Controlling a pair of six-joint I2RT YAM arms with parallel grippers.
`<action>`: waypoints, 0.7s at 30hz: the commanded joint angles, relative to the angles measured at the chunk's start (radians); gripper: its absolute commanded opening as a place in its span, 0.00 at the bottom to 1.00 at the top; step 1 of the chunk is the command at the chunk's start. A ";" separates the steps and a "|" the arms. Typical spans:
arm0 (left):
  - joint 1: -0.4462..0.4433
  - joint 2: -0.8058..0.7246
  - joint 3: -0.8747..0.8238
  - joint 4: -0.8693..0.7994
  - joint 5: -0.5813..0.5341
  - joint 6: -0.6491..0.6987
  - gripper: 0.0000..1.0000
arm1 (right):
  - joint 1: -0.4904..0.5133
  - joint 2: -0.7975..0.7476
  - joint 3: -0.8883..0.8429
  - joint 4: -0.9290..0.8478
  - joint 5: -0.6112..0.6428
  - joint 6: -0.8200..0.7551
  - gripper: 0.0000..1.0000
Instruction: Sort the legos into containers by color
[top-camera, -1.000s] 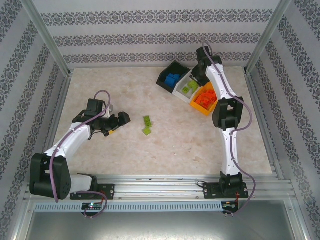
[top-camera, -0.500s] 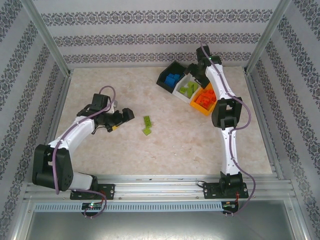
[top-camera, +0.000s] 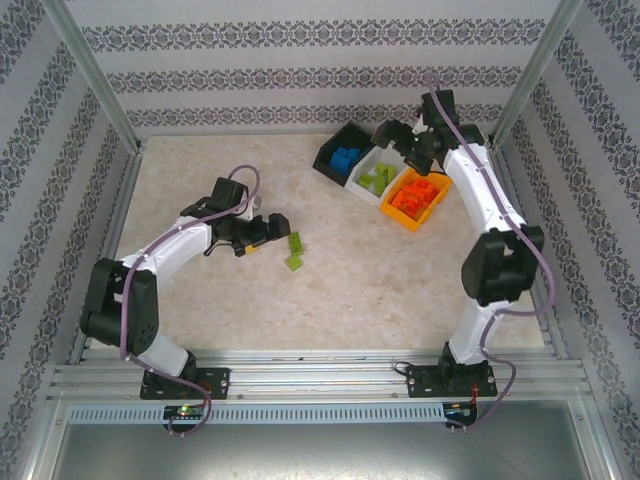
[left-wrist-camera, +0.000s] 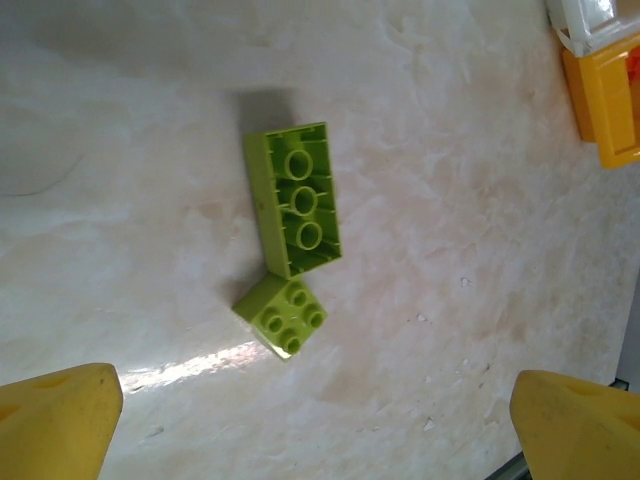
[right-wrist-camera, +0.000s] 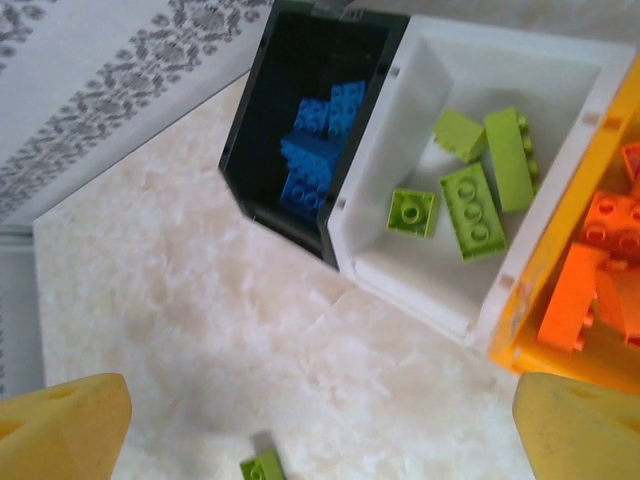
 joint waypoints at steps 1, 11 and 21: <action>-0.028 0.033 0.042 0.032 0.006 0.019 1.00 | -0.008 -0.074 -0.166 0.100 -0.117 -0.018 0.98; -0.039 0.047 0.055 0.042 -0.007 0.004 1.00 | 0.154 -0.193 -0.472 0.098 -0.186 -0.036 0.97; 0.008 -0.068 -0.017 -0.012 -0.082 0.011 1.00 | 0.409 0.045 -0.349 0.026 -0.158 -0.062 0.94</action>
